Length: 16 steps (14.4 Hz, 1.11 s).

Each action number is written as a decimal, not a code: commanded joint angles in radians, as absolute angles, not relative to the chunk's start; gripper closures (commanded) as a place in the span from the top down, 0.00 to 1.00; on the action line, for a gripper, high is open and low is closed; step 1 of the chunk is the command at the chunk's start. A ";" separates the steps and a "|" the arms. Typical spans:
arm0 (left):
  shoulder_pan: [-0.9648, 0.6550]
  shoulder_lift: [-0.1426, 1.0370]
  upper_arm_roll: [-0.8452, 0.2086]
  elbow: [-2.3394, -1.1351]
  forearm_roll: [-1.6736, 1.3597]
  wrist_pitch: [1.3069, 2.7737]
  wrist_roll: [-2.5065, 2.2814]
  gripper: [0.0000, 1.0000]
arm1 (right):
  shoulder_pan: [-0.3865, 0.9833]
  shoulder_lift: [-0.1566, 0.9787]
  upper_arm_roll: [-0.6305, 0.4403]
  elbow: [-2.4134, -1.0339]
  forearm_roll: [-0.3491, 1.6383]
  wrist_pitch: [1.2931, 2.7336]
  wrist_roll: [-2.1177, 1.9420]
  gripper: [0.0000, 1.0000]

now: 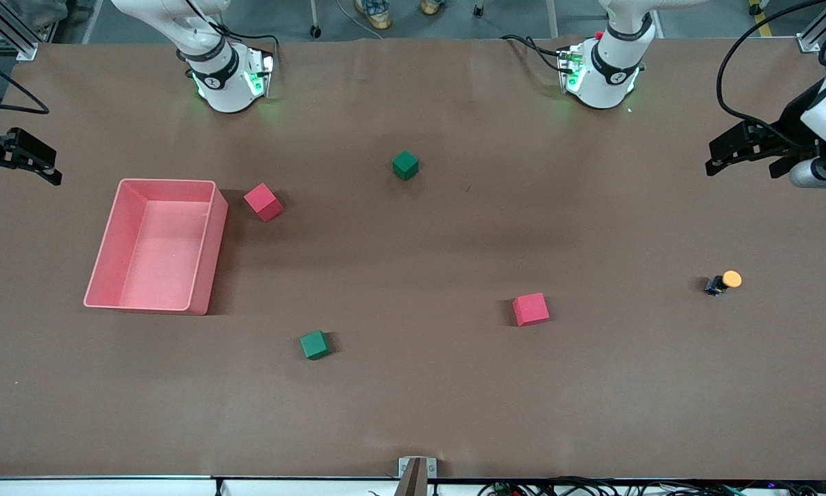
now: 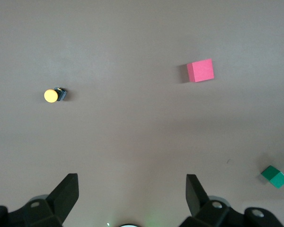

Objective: Place and upright button with both arms

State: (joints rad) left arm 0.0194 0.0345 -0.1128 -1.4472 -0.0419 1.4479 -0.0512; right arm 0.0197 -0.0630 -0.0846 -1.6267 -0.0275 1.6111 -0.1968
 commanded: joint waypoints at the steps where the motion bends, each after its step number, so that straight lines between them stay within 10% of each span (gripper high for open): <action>1: 0.002 -0.011 -0.072 -1.483 -0.063 1.443 0.003 1.00 | 0.012 -0.066 -0.084 -1.628 -0.006 1.612 -0.204 1.00; 16: -0.009 -0.067 -0.074 -1.529 0.014 1.493 -0.032 1.00 | -0.009 -0.068 -0.084 -1.635 0.021 1.615 -0.202 1.00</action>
State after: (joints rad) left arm -0.0044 -0.0446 -0.0779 -1.5077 0.0098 1.4792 -0.0227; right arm 0.0082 -0.0629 -0.0917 -1.6314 0.0038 1.6111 -0.1966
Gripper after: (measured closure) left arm 0.000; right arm 0.000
